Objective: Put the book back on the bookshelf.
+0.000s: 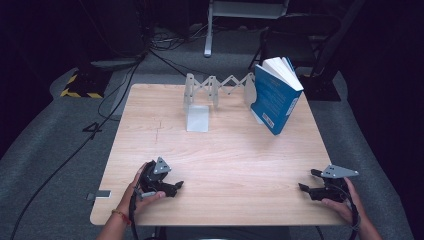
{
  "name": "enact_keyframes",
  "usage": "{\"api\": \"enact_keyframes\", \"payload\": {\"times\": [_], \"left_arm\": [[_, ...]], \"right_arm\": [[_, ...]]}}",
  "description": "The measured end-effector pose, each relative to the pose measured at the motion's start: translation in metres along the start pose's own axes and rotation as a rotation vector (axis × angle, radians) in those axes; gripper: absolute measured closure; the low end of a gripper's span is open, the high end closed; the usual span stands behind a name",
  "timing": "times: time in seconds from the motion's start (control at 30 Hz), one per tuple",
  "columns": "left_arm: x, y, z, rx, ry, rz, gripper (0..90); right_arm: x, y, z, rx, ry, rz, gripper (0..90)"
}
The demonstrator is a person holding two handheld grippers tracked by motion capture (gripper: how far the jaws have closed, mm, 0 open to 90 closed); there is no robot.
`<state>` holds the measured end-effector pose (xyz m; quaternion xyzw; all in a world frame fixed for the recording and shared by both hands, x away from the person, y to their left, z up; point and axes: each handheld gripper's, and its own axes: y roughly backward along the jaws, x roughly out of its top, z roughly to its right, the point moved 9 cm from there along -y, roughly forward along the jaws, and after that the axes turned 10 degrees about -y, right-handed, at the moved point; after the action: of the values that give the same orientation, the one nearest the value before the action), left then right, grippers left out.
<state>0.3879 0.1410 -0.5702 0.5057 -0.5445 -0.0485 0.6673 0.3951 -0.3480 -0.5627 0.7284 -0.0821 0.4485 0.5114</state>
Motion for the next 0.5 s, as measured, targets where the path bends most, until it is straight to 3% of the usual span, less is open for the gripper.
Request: {"api": "enact_keyframes", "payload": {"times": [0.13,0.23,0.5], "left_arm": [[-0.0001,0.0001,0.0,0.001,0.0,-0.001,12.7],[-0.0001,0.0001,0.0001,0.0,0.0,-0.001,12.8],[-0.0002,0.0001,0.0,0.008,0.001,0.002,13.0]], "right_arm": [[-0.0042,0.0031,0.0017,-0.006,-0.029,0.009,19.3],[-0.0062,0.0038,0.003,0.016,-0.061,-0.004,19.1],[-0.0064,0.0039,0.0029,0.016,-0.055,-0.004,19.1]]}}
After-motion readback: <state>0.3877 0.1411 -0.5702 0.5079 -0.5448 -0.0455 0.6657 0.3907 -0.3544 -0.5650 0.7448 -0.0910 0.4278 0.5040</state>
